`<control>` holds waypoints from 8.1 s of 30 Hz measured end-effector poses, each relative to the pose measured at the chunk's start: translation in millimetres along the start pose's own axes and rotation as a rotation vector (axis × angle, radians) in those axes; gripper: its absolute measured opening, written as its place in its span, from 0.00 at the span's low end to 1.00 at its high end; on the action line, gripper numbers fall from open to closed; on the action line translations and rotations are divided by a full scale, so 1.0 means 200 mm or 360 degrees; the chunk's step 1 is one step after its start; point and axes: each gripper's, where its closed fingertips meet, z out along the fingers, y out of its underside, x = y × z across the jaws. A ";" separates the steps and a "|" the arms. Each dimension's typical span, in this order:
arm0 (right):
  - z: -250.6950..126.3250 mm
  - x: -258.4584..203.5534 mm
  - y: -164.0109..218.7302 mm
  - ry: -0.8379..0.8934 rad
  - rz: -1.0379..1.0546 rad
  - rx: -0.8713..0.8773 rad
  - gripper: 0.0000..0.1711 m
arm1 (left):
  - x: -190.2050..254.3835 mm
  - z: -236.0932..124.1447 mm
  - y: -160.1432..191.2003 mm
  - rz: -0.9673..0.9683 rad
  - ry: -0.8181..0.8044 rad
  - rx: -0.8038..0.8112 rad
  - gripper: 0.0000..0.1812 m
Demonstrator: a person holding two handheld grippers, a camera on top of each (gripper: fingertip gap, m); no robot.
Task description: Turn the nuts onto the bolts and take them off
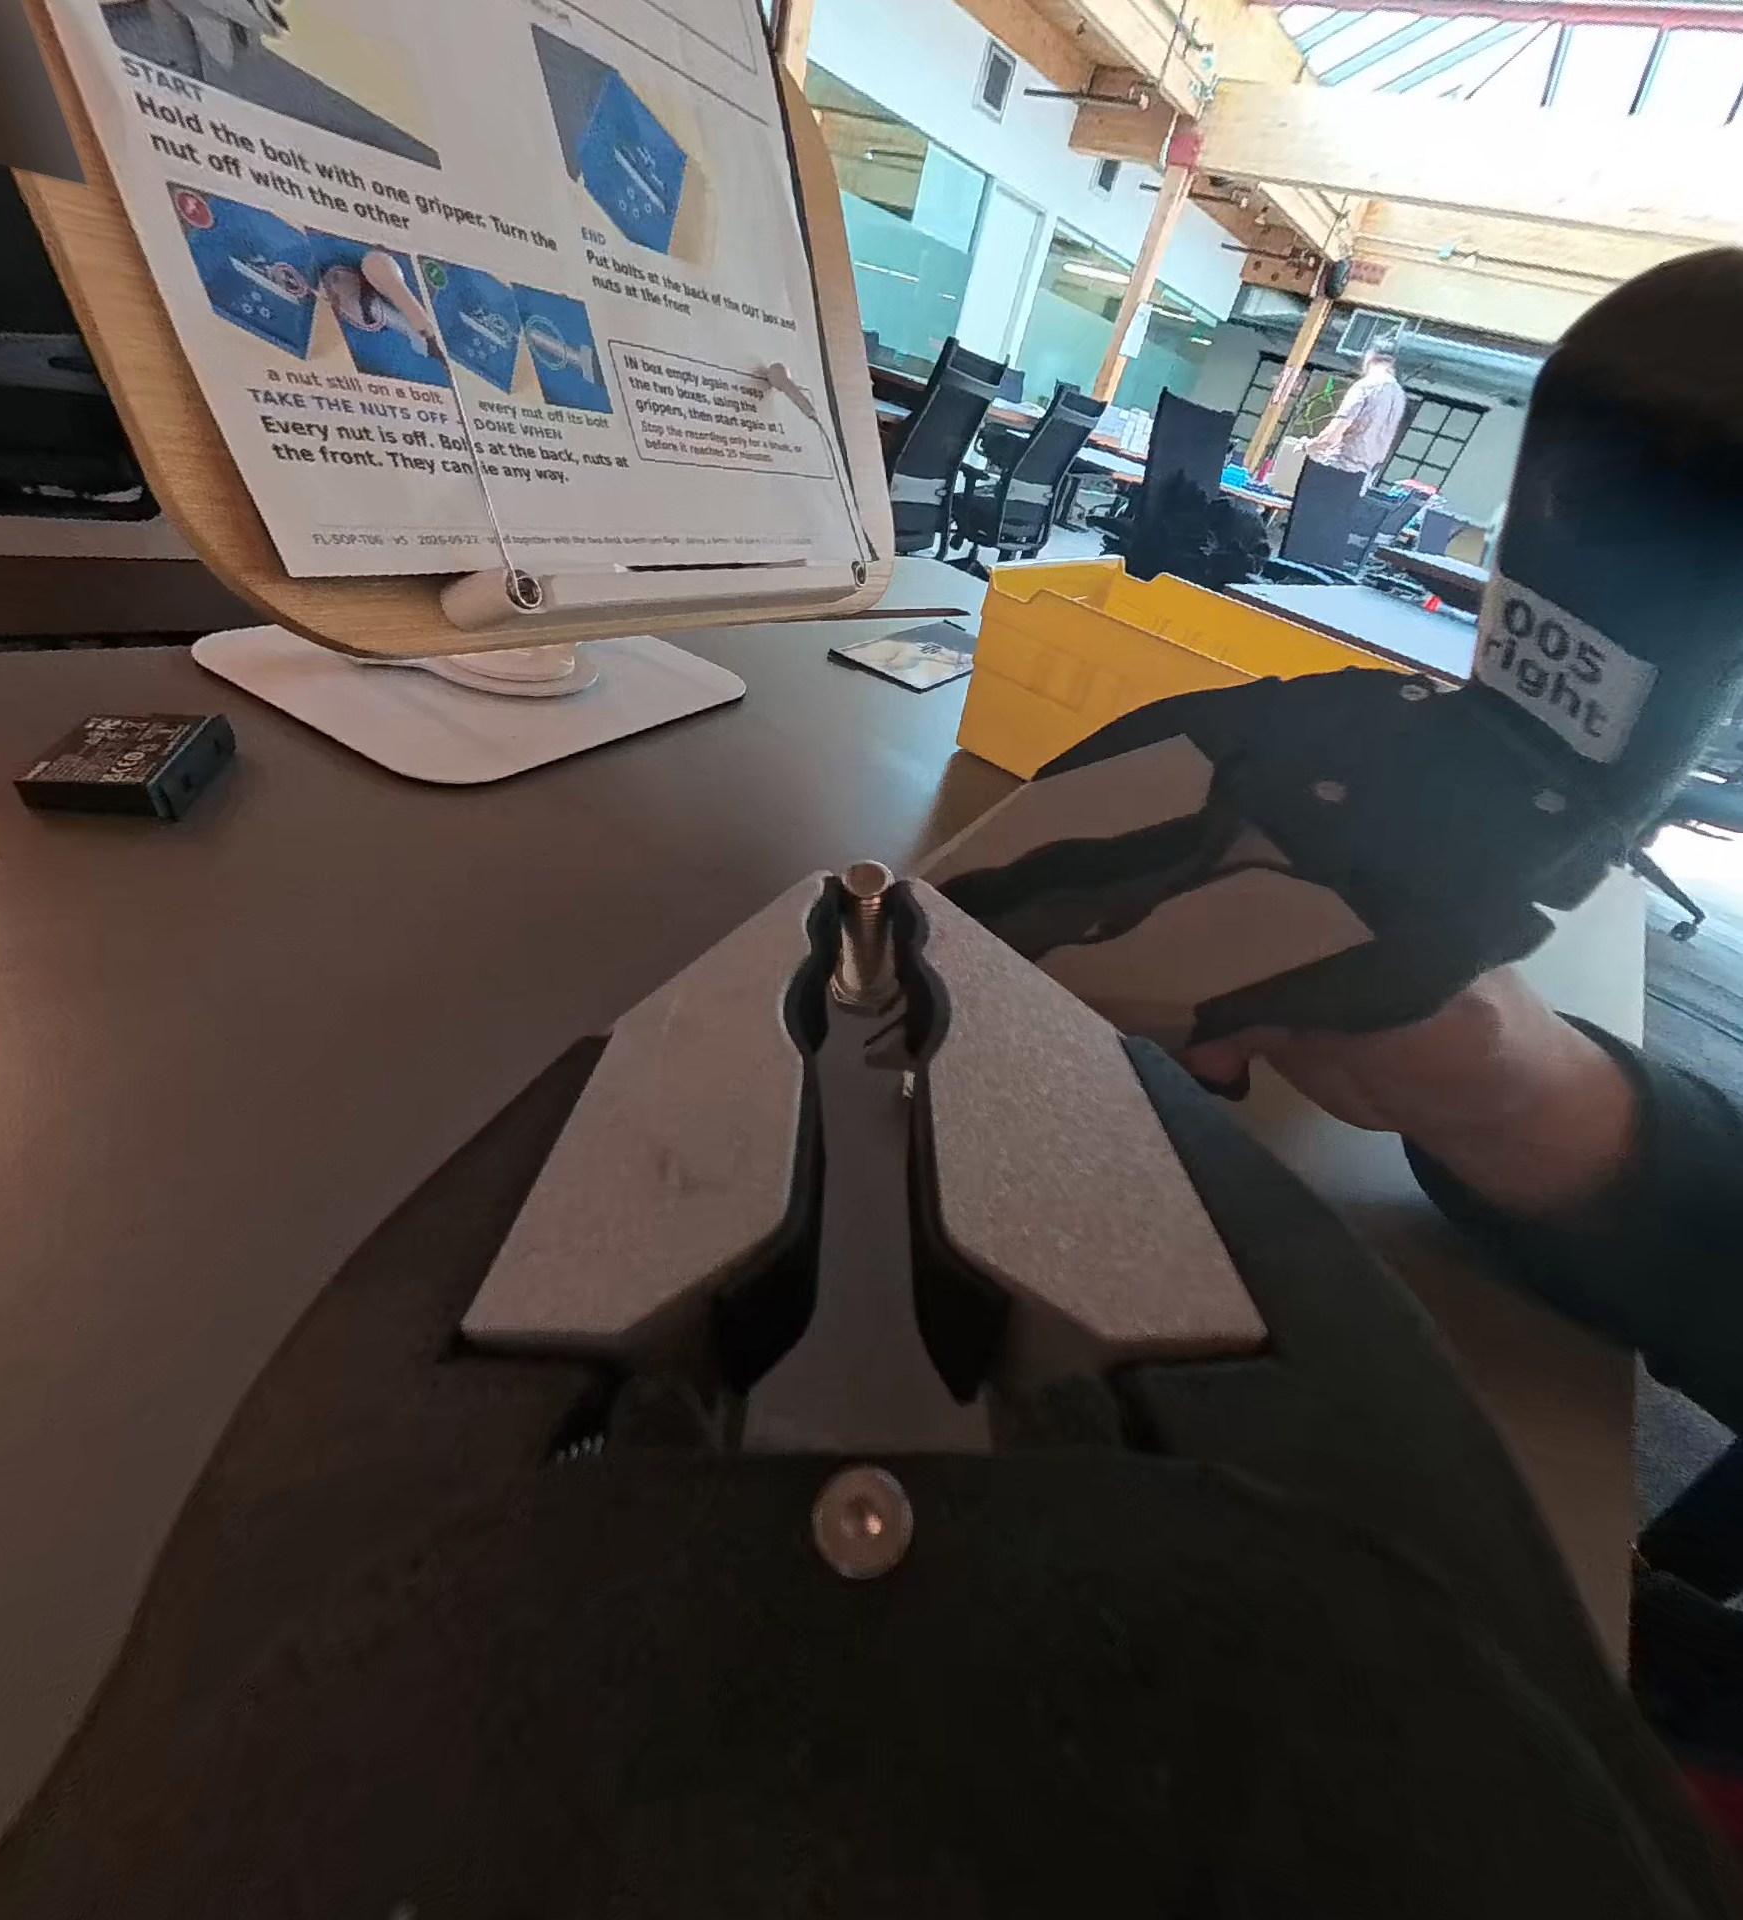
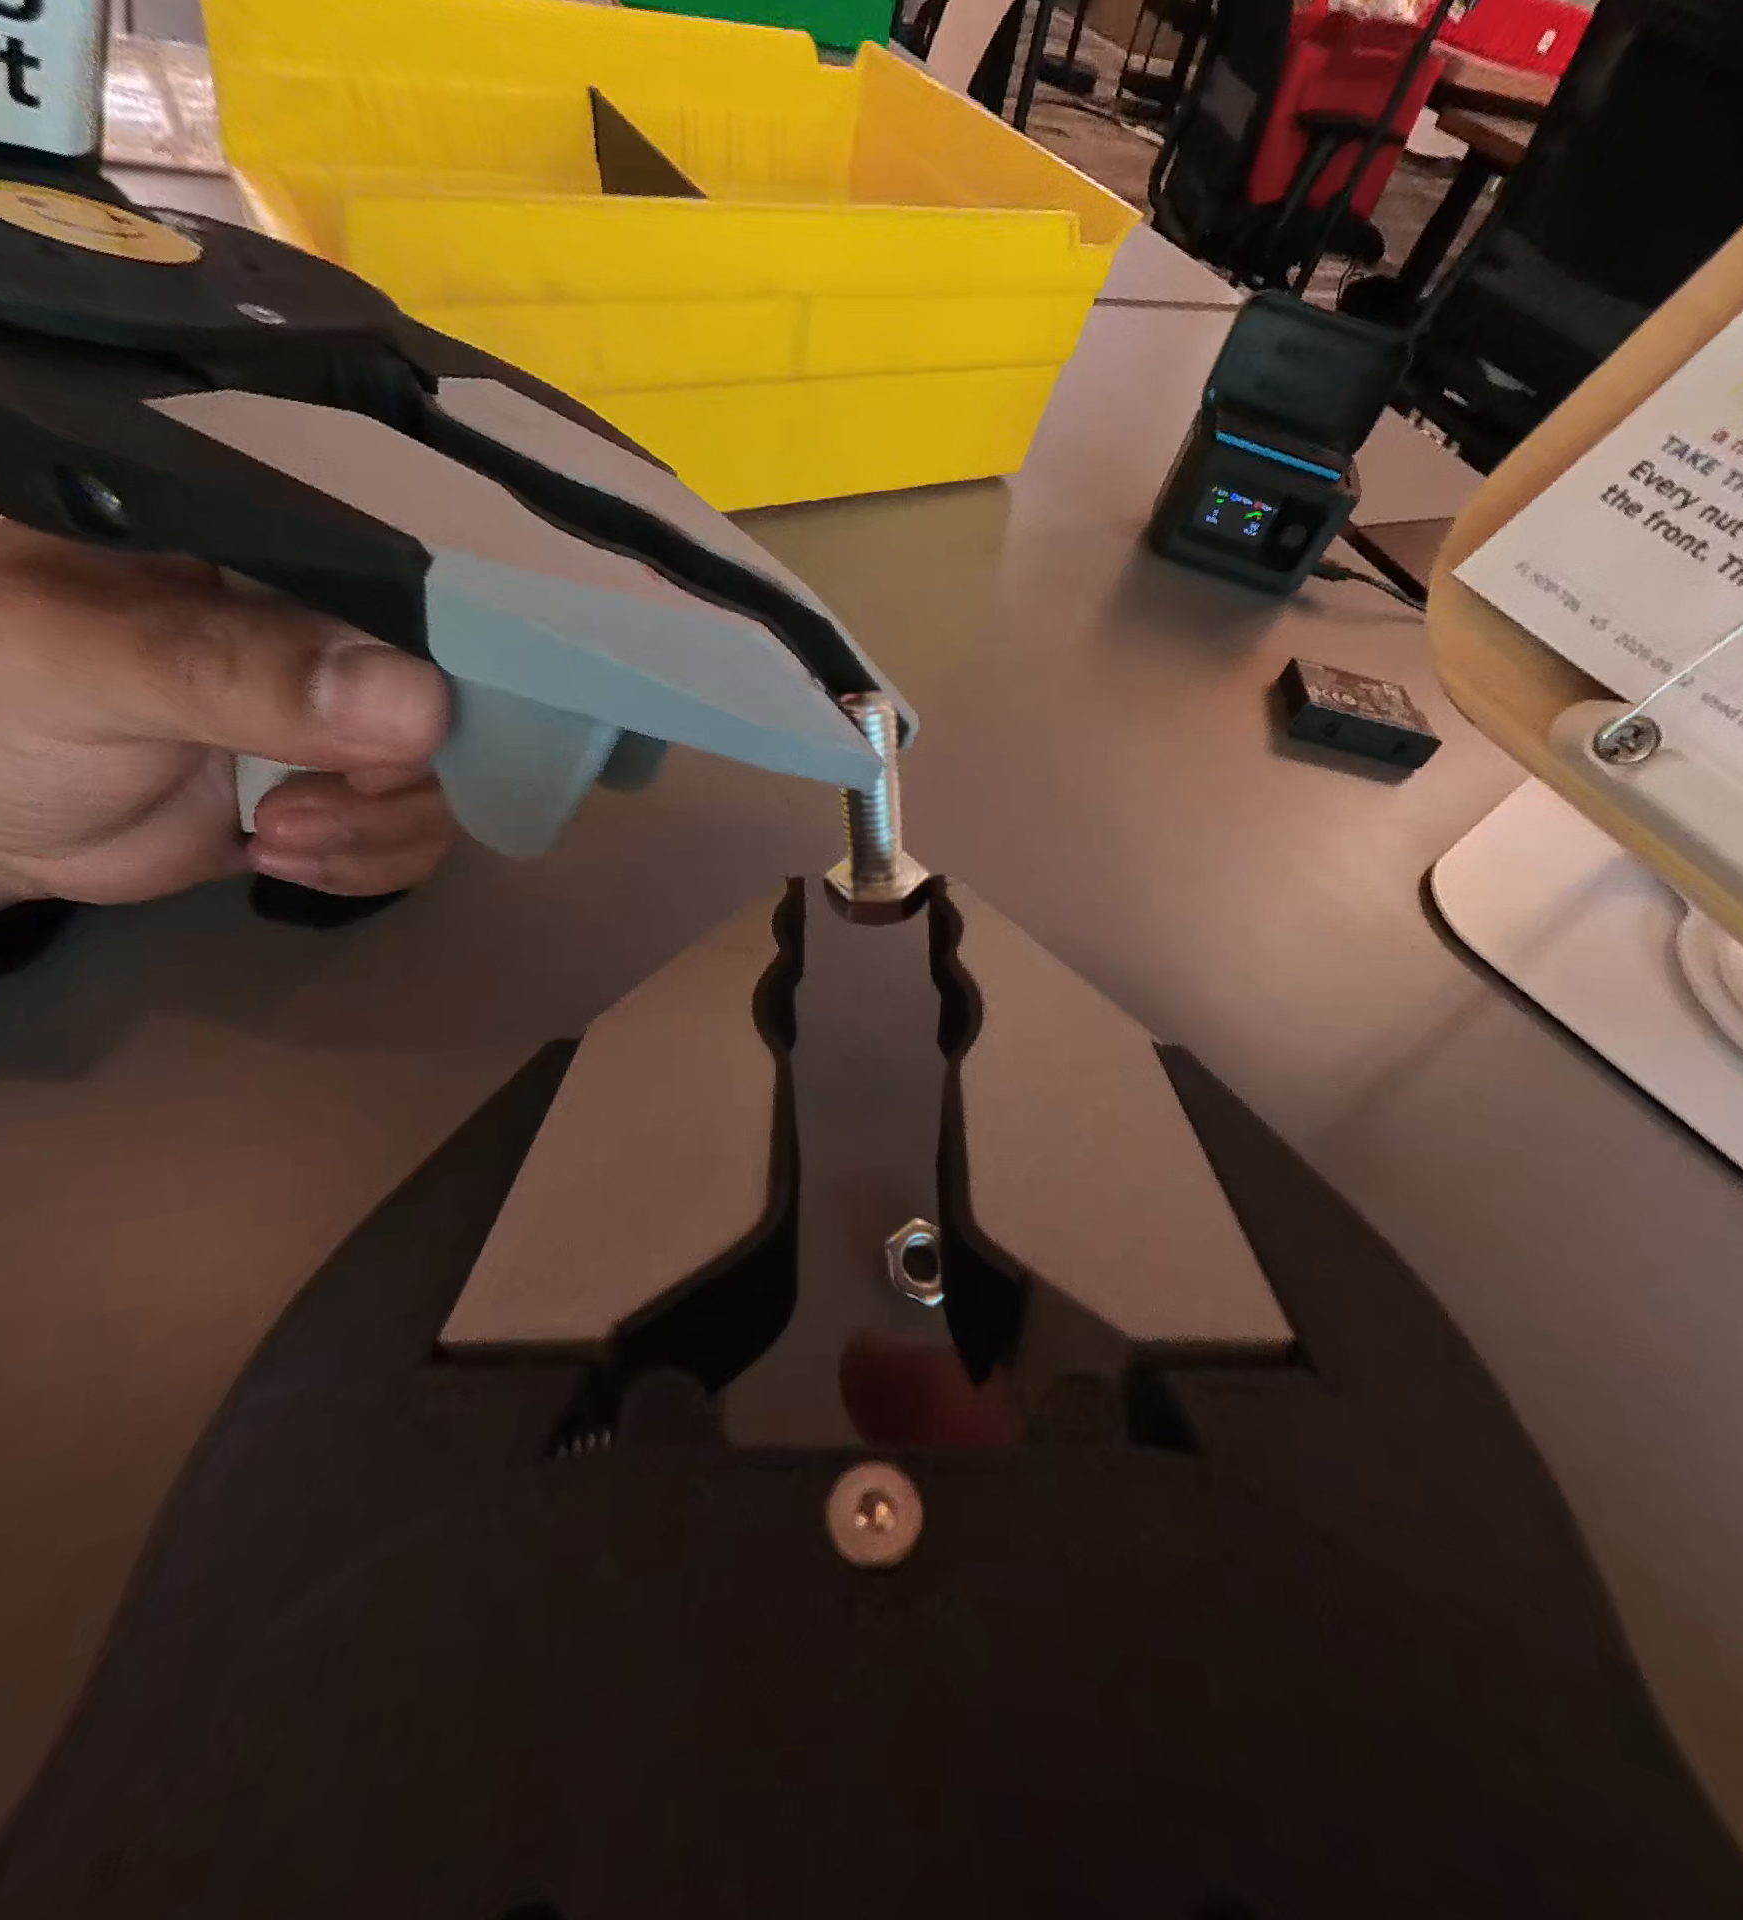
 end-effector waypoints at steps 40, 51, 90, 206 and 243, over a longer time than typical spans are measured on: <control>0.00 -0.06 -0.04 -0.0205 0.0234 0.0069 0.09 | 0.05 0.01 -0.02 0.0182 -0.0041 0.0037 0.04; 0.01 -0.05 -0.02 -0.0188 0.0241 0.0041 0.12 | 0.01 0.03 0.03 0.0258 -0.0154 -0.0050 0.04; -0.12 0.04 -0.17 -0.0264 0.0516 0.0372 0.04 | 0.04 0.04 0.05 0.0503 -0.0242 -0.0076 0.11; -0.62 -0.27 -0.06 -0.0572 -0.0125 -0.0381 0.08 | 0.65 -0.01 0.20 0.0479 0.0704 -0.0147 0.04; -0.56 -0.20 -0.05 -0.0390 0.0055 -0.0383 0.08 | 0.57 0.04 0.19 0.0482 0.0439 -0.0134 0.04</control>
